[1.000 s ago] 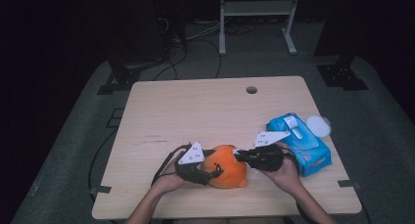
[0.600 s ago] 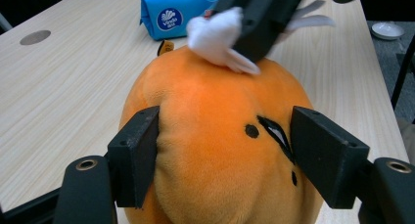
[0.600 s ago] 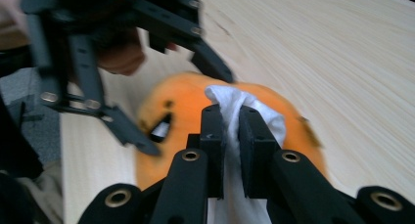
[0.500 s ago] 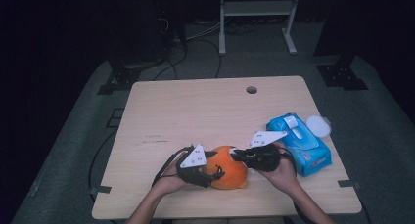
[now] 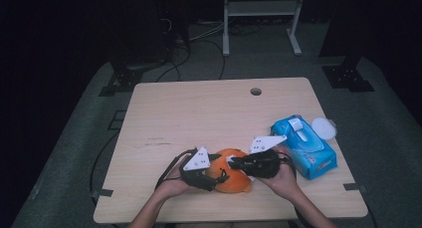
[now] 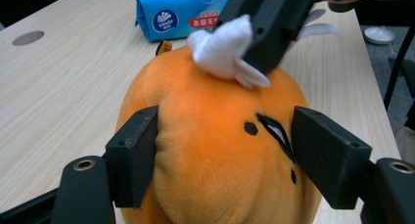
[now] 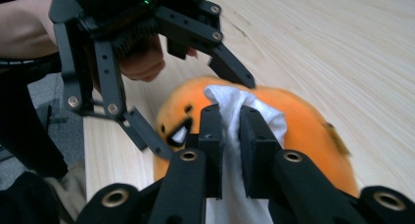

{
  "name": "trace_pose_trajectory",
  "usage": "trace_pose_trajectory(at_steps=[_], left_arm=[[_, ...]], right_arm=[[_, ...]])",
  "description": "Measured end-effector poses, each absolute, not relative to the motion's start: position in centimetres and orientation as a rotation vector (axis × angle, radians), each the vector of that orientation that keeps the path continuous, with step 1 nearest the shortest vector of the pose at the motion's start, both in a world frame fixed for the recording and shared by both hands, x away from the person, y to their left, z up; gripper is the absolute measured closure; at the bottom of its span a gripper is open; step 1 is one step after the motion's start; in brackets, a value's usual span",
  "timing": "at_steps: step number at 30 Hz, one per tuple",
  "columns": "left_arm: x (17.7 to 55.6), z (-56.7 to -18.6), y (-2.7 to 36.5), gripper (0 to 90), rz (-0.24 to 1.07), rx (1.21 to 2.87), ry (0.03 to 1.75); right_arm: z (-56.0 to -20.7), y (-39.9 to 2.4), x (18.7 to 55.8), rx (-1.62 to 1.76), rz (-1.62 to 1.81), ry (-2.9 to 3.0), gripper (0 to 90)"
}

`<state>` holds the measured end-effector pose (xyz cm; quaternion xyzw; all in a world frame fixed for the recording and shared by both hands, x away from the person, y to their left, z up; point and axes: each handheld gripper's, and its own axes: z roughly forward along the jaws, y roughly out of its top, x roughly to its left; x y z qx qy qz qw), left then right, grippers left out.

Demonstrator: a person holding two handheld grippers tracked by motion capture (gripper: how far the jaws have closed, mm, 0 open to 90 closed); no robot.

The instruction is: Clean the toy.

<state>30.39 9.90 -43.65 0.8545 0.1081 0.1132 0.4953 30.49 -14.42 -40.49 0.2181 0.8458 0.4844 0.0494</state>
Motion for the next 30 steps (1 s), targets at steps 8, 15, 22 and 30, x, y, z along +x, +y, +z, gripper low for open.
trace_pose_trajectory(at_steps=[8,15,22,30], left_arm=[[30.6,-43.8,10.2,28.0,0.263,2.062,0.284],[30.5,-43.7,10.0,28.1,0.268,2.067,0.272],[30.5,-43.7,9.6,28.1,0.267,2.071,0.272],[30.6,-43.8,9.7,27.6,0.263,2.062,0.289]], right_arm=[[-40.2,-15.8,30.7,0.687,1.411,2.573,71.0],[-40.5,-16.9,31.7,0.752,1.395,2.568,68.5],[-40.9,-15.9,32.1,0.802,1.332,2.553,78.7],[-39.7,-14.2,30.6,0.729,1.532,2.612,80.6]])
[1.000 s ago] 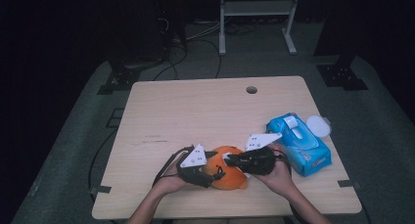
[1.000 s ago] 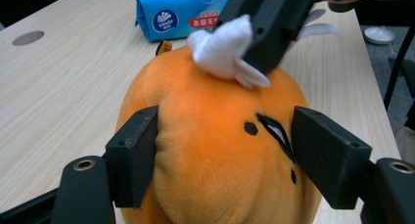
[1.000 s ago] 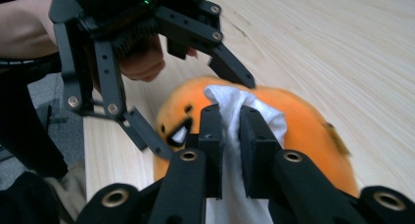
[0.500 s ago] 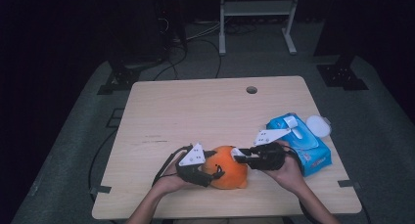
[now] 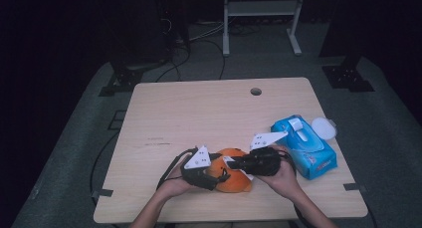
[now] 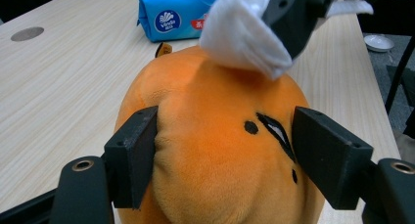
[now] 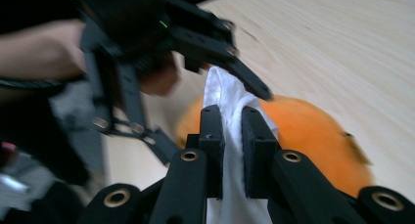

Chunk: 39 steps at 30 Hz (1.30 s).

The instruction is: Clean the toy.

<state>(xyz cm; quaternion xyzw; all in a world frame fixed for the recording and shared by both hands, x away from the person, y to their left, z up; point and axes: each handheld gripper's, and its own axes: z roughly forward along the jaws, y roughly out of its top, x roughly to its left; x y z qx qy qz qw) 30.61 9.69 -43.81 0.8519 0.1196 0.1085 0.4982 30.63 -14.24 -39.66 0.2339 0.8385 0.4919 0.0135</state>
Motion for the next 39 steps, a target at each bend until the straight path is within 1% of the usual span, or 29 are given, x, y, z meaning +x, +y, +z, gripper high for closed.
trace_pose_trajectory(at_steps=[3,6,10,14,20,26,32,35,39], left_arm=[[30.7,-43.9,9.9,27.7,0.262,2.061,0.304],[31.0,-43.9,10.2,27.9,0.253,2.063,0.309],[31.5,-44.1,10.9,28.0,0.231,2.056,0.341],[31.9,-44.3,11.3,28.0,0.225,2.053,0.382],[32.1,-44.4,11.5,28.0,0.214,2.047,0.403],[32.0,-44.3,11.5,28.7,0.207,2.049,0.393],[31.7,-44.0,11.1,28.8,0.214,2.055,0.368],[31.0,-43.7,10.4,28.9,0.269,2.084,0.294],[30.0,-43.3,9.5,28.8,0.312,2.101,0.183]], right_arm=[[-40.5,-14.9,31.2,0.745,1.416,2.579,80.7],[-41.0,-16.4,32.0,0.811,1.363,2.556,80.7],[-41.6,-17.8,32.2,0.86,1.328,2.553,80.7],[-41.4,-17.3,31.8,0.843,1.314,2.565,80.9],[-40.7,-15.0,30.3,0.698,1.369,2.642,81.0],[-41.6,-17.0,32.0,0.814,1.349,2.589,81.1],[-42.2,-18.3,32.9,0.867,1.29,2.555,81.1],[-42.0,-18.1,32.9,0.871,1.291,2.545,81.1],[-40.8,-17.2,32.2,0.831,1.378,2.531,81.1]])
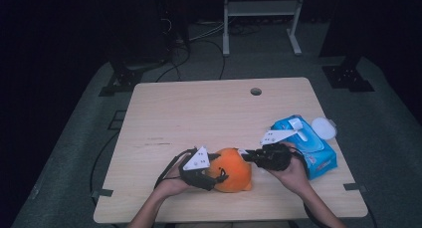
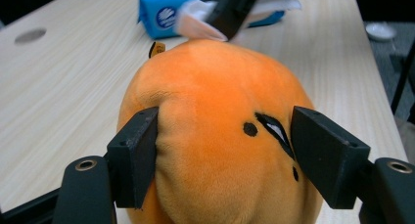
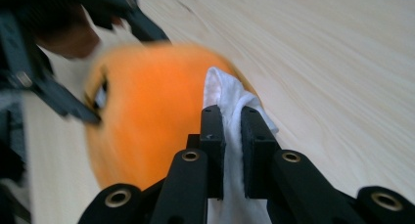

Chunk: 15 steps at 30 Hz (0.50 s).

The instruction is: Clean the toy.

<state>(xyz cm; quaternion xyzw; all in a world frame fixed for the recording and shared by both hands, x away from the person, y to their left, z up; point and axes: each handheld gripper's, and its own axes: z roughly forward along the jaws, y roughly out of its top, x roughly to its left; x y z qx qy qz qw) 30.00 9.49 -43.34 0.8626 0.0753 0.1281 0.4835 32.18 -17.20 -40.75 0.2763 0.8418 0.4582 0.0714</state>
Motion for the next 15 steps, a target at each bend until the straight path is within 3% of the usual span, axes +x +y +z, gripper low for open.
trace_pose_trajectory(at_steps=[5,15], left_arm=[[29.4,-43.1,8.9,28.0,0.34,2.123,0.133],[29.5,-43.2,8.7,28.0,0.322,2.113,0.148]], right_arm=[[-40.0,-15.8,31.8,0.765,1.412,2.533,81.0],[-41.3,-18.1,33.0,0.904,1.359,2.506,81.1]])
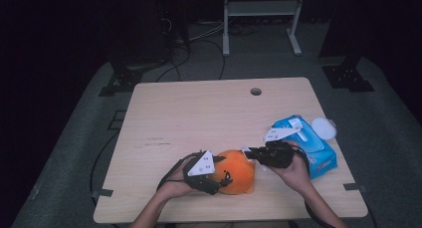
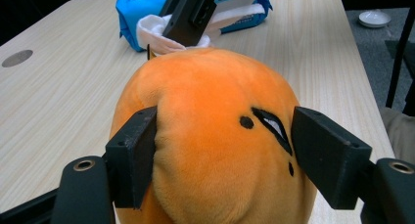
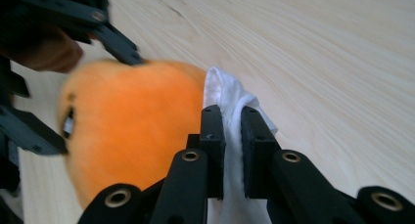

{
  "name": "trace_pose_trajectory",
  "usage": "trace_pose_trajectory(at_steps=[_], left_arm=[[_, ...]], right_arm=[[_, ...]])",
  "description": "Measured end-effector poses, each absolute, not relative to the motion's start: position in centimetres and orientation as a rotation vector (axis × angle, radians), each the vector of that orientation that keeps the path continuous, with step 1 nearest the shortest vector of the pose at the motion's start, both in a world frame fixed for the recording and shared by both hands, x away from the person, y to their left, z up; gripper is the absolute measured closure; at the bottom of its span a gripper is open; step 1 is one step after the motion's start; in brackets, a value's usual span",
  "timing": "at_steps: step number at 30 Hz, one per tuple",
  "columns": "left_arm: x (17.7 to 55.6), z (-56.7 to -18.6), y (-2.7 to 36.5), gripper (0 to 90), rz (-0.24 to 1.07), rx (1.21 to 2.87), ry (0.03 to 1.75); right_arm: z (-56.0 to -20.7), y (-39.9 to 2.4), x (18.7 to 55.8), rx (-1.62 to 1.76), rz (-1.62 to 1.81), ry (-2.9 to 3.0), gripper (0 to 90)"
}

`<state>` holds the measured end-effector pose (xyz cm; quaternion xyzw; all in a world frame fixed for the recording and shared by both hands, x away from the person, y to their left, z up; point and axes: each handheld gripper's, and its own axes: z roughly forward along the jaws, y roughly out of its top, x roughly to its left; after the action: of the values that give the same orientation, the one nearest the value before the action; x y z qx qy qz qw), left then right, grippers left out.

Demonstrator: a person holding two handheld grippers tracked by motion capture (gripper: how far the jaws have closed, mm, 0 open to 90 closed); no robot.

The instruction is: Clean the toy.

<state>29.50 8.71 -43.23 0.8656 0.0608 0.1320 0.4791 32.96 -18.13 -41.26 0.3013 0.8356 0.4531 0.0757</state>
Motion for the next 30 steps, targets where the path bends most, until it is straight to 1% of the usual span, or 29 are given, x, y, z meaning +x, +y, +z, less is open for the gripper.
trace_pose_trajectory(at_steps=[5,8,9,11,13,15,17,19,20,22,24,25,29,30], left_arm=[[29.7,-43.5,8.7,27.5,0.312,2.09,0.2],[29.8,-43.5,8.9,26.5,0.307,2.089,0.219],[29.8,-43.5,9.0,25.5,0.3,2.089,0.223],[30.1,-43.0,9.6,18.2,0.276,2.089,0.233],[30.5,-42.8,10.2,17.2,0.249,2.053,0.254],[30.7,-42.8,10.4,17.1,0.252,2.062,0.267],[30.7,-43.1,10.2,19.7,0.269,2.088,0.252],[30.6,-43.2,9.9,27.1,0.278,2.087,0.283],[30.6,-43.2,9.8,29.4,0.288,2.085,0.294],[30.7,-43.1,9.5,30.8,0.29,2.067,0.341],[30.9,-43.2,9.2,30.4,0.29,2.046,0.395],[31.0,-43.2,9.1,29.2,0.284,2.038,0.419],[31.2,-42.9,9.6,15.2,0.251,2.026,0.412],[31.2,-42.9,9.7,13.9,0.243,2.028,0.413]], right_arm=[[-39.8,-15.7,31.2,0.754,1.439,2.535,81.0],[-39.6,-14.8,30.4,0.679,1.373,2.544,81.0],[-39.7,-14.8,30.5,0.684,1.366,2.546,81.0],[-40.3,-15.5,31.0,0.721,1.344,2.543,81.0],[-41.0,-16.5,31.6,0.781,1.367,2.535,81.0],[-41.3,-17.3,32.1,0.835,1.378,2.521,81.0],[-41.4,-17.7,32.4,0.854,1.366,2.512,81.0],[-41.4,-17.7,32.3,0.854,1.362,2.51,80.9],[-41.2,-17.4,32.1,0.839,1.35,2.511,80.9],[-40.7,-16.8,31.6,0.808,1.372,2.516,80.9],[-40.2,-16.0,30.9,0.755,1.421,2.53,80.9],[-39.9,-15.6,30.6,0.73,1.439,2.54,80.9],[-39.9,-15.1,30.5,0.69,1.382,2.528,80.8],[-40.1,-15.4,30.7,0.703,1.37,2.515,80.7]])
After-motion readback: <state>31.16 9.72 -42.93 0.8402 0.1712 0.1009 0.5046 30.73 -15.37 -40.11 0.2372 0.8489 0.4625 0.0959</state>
